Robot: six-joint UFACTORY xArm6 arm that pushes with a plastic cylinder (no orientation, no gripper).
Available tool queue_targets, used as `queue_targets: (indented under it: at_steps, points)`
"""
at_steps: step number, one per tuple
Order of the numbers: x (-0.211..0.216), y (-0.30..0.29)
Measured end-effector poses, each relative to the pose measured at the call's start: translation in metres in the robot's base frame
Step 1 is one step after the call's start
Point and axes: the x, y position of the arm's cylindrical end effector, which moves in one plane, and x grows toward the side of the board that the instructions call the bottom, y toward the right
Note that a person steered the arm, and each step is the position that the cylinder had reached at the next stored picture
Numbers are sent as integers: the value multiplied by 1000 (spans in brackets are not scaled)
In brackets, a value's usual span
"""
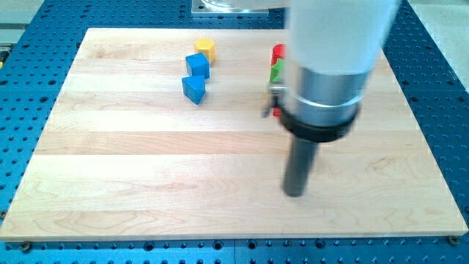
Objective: Place the heart below the triangle
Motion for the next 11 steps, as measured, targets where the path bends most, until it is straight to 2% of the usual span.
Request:
queue_targets:
  at_steps: [1, 2, 4, 5, 6, 8, 10, 11]
  points:
    - [-10, 60]
    - [-49, 62]
    - [-49, -47]
    - [-51, -53]
    - [-81, -73]
    - [-85, -78]
    - [-82, -142]
    - [-42, -150]
